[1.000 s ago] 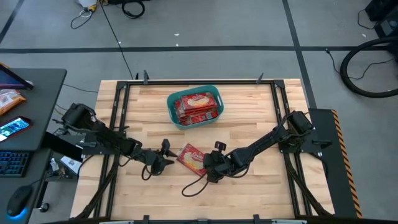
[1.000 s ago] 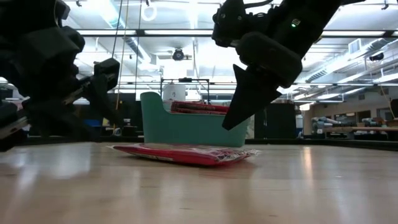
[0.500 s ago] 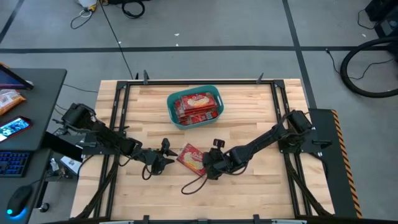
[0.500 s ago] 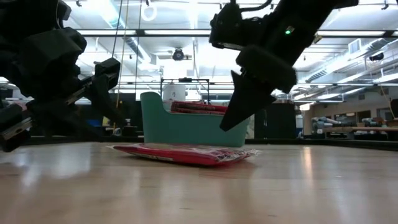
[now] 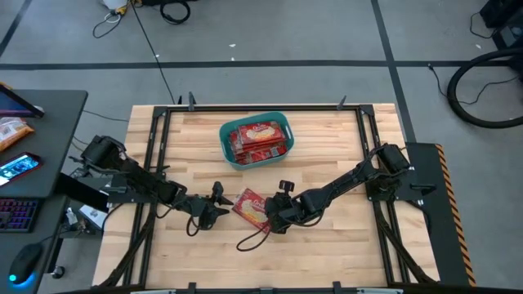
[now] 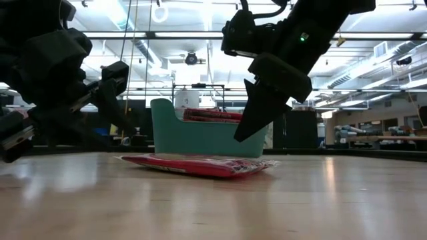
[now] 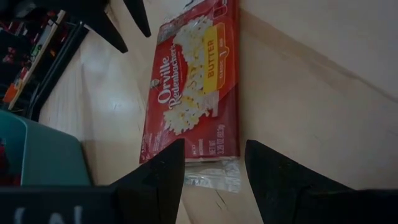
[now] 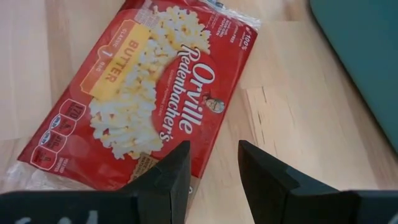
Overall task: Sort popcorn bags into baskets
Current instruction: Put the red popcorn bag into the green bin
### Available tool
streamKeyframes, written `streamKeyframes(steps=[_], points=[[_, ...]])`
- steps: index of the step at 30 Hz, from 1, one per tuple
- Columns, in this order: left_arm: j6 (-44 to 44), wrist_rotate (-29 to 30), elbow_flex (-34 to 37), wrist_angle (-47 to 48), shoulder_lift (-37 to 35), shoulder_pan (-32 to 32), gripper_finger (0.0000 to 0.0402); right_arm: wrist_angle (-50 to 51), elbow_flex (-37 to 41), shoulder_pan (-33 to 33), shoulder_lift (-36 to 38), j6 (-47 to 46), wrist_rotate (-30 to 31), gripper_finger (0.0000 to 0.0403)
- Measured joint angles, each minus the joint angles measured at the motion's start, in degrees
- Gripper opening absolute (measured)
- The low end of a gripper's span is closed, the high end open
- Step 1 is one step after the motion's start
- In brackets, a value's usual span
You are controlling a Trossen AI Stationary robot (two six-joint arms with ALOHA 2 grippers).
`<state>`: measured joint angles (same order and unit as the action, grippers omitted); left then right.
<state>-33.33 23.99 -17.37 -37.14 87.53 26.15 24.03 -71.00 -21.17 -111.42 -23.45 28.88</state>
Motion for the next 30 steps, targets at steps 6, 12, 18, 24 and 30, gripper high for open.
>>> streamKeyframes(steps=[6,12,18,24,30], points=[[-0.41,-0.03,0.0,-1.8,-0.02,0.0,0.0172,-1.59,0.0,0.0,0.0,-0.29,-0.02,0.0138],[-1.92,-0.04,0.0,-2.02,-0.02,0.0,0.0172,-1.64,0.0,-0.02,0.0,-0.32,-0.04,0.0138],[-1.94,-0.86,0.0,-2.96,-0.04,0.0,0.0172,-1.68,0.0,-0.02,0.0,-0.97,-0.04,0.0138],[-4.97,-0.9,0.0,-3.68,-0.04,0.0,0.0172,-1.66,0.0,-0.07,0.0,-0.86,-0.04,0.0138],[-5.8,-3.04,0.0,-4.54,-0.04,-1.26,0.0172,-2.58,0.0,-0.07,0.0,-0.99,-0.07,0.0138]])
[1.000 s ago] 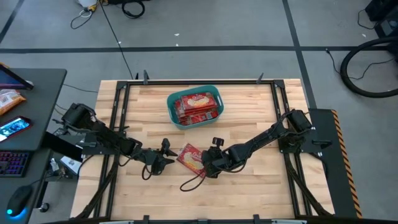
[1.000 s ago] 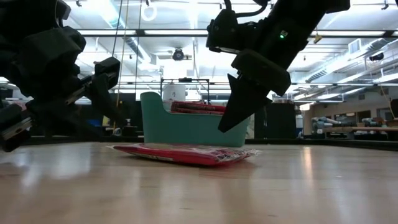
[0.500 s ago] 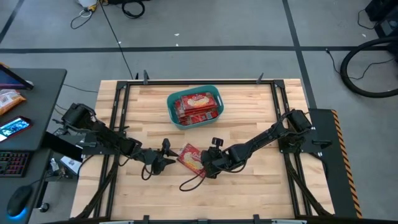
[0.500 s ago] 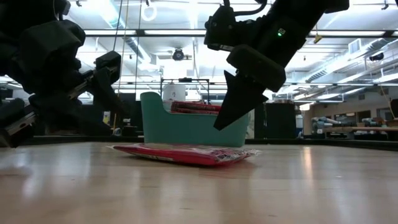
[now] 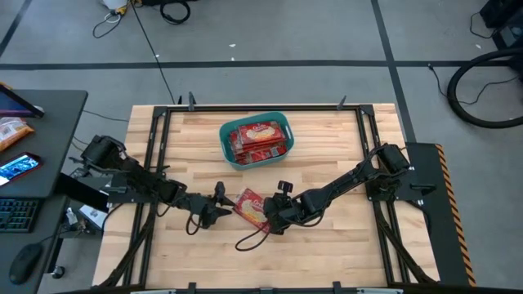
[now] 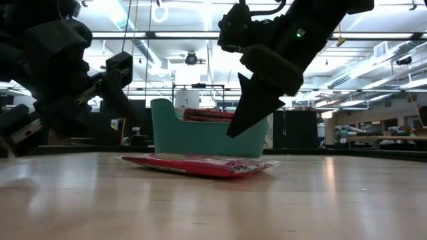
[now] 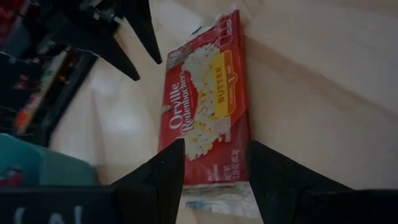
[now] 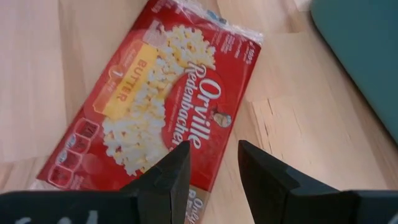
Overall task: Sort popcorn bags into baskets
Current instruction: Put the red popcorn bag into the green bin
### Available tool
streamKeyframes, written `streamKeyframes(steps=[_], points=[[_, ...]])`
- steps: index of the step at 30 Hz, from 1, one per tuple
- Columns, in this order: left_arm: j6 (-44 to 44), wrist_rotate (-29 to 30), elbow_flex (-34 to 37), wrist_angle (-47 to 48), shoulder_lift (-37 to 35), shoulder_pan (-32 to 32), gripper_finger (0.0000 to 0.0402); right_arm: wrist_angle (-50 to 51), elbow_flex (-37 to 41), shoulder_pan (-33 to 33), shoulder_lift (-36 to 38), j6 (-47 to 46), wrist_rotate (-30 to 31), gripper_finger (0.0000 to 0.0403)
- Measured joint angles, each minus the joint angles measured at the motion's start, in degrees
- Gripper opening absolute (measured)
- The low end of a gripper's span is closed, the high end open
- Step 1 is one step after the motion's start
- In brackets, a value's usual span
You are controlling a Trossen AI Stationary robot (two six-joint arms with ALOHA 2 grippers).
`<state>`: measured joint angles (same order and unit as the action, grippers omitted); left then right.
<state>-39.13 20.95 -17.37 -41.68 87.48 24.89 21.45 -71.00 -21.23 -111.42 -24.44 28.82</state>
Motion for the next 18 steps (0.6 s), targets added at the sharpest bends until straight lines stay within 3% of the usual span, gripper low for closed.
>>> streamKeyframes(steps=[3,14,18], points=[[2.23,-4.04,0.0,-0.24,0.0,-1.25,0.0172,-1.32,0.0,0.0,0.0,0.01,0.0,0.0138],[2.46,-8.37,-0.12,0.98,1.31,-3.85,0.0172,-2.58,0.0,0.44,0.0,-0.01,-0.17,0.0138],[2.48,-8.35,-3.03,5.39,3.3,-5.11,0.0172,-3.52,0.0,0.47,0.0,0.0,-0.36,0.0138]])
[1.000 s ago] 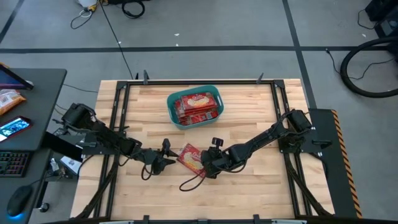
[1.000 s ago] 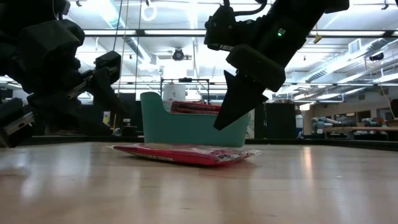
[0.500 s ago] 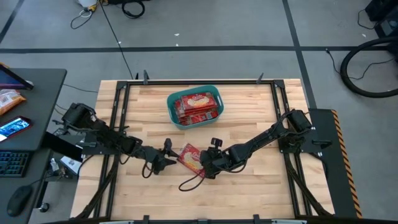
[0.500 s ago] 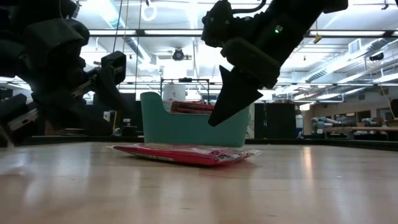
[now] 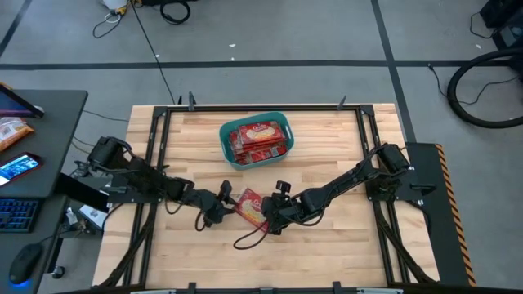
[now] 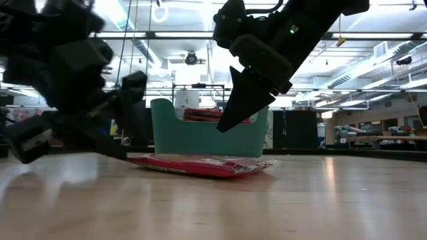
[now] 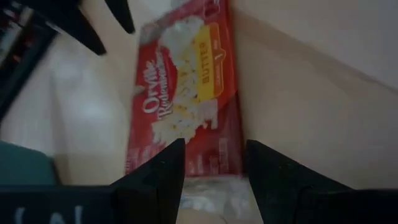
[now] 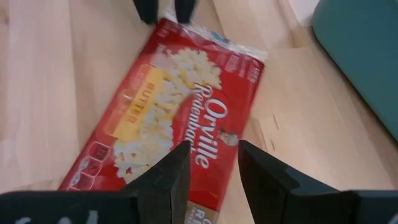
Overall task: Sort popcorn bags into baskets
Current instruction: Put the red popcorn bag into the green bin
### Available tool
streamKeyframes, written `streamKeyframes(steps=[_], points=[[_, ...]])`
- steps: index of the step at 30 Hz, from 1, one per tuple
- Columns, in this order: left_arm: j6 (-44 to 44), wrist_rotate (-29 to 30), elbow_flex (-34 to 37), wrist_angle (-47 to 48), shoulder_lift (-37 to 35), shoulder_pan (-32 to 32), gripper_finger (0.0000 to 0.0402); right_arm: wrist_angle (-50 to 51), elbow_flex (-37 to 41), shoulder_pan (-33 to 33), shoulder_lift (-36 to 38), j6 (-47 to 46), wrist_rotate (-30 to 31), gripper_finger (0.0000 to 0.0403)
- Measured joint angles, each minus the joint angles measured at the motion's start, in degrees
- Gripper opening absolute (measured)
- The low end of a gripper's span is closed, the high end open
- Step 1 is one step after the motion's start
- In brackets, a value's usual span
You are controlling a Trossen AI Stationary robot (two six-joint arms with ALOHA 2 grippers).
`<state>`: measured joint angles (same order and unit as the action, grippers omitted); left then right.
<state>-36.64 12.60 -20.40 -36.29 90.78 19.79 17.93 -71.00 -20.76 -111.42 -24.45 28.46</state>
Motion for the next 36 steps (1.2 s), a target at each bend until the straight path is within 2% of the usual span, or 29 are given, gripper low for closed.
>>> streamKeyframes(steps=[7,14,17,21,24,30,36], points=[[-0.39,-0.22,-8.47,13.99,3.31,-1.36,0.0171,-0.28,0.0,0.01,0.0,0.0,-0.05,0.0138],[-2.03,0.0,-9.8,15.74,3.87,-2.15,0.0163,-0.3,0.0,-0.08,0.0,-0.34,-0.88,0.0138],[-3.06,-0.02,-9.82,16.88,3.87,-2.76,0.0127,-0.33,0.0,-0.51,0.0,-0.25,-1.35,0.0138],[-2.49,0.41,-9.73,17.37,3.95,-3.61,0.0051,-3.3,0.02,-1.27,0.0,2.84,-1.06,0.0138],[0.83,1.27,-9.8,16.97,3.98,-3.6,0.0012,-8.31,0.02,-2.17,0.0,7.46,0.47,0.0138],[11.57,3.1,-15.37,25.94,4.05,-3.64,0.0012,-14.36,0.02,-4.33,0.0,17.12,5.41,0.0138],[20.5,3.1,-22.64,35.66,3.56,-4.02,0.0012,-14.15,0.02,-4.9,0.0,18.21,6.47,0.0147]])
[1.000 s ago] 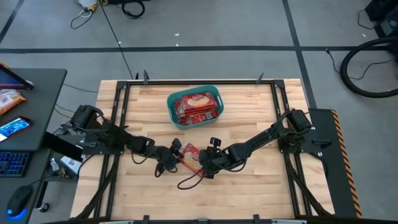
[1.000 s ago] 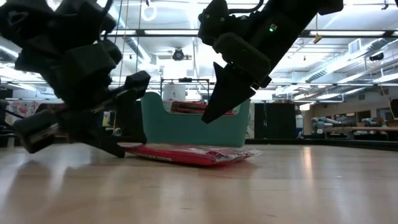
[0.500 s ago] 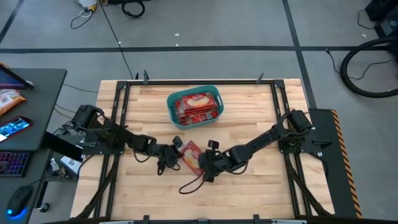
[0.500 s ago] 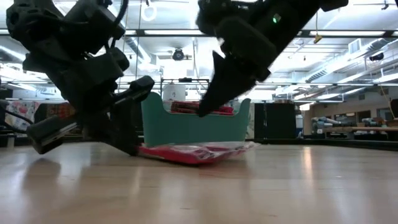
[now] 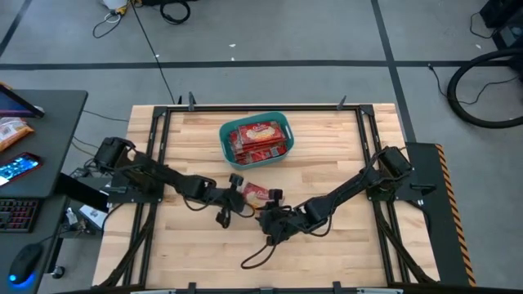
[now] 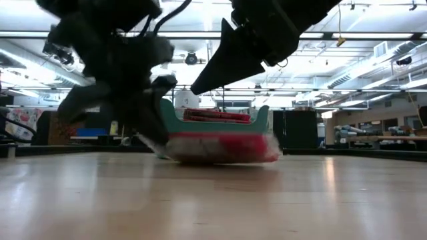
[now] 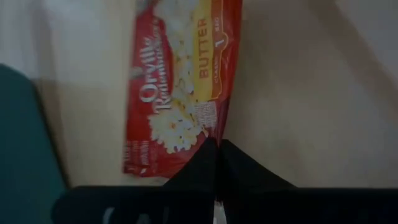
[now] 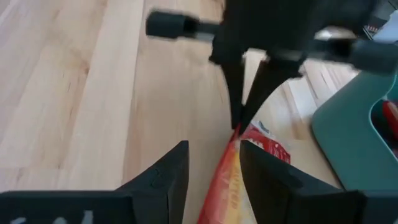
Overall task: Sort popcorn bags into baskets
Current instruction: Put the red popcorn bag into the green bin
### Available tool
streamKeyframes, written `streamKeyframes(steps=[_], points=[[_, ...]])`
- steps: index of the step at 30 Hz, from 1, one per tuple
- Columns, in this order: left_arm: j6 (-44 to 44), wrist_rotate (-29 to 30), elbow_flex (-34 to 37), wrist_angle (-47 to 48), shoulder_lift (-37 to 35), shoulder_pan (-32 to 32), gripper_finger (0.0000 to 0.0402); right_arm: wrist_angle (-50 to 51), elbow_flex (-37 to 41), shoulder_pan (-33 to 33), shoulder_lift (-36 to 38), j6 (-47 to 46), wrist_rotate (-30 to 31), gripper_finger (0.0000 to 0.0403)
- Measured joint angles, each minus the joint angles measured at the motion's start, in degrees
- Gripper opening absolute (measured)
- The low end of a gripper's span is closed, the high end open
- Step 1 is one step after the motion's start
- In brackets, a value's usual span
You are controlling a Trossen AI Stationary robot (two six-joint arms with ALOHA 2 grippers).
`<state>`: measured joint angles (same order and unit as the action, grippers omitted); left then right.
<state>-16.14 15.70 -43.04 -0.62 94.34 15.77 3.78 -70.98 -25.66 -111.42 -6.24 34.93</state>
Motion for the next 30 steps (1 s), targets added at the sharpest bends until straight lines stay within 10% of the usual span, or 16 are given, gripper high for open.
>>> streamKeyframes(steps=[17,30], points=[[6.94,2.29,-11.82,12.57,-1.02,0.2,0.0011,12.24,0.0,-0.1,0.0,-5.13,4.49,0.0176],[6.52,2.53,-12.22,18.61,-2.51,0.67,0.0048,18.61,-0.02,-0.1,0.0,-9.4,4.51,0.0036]])
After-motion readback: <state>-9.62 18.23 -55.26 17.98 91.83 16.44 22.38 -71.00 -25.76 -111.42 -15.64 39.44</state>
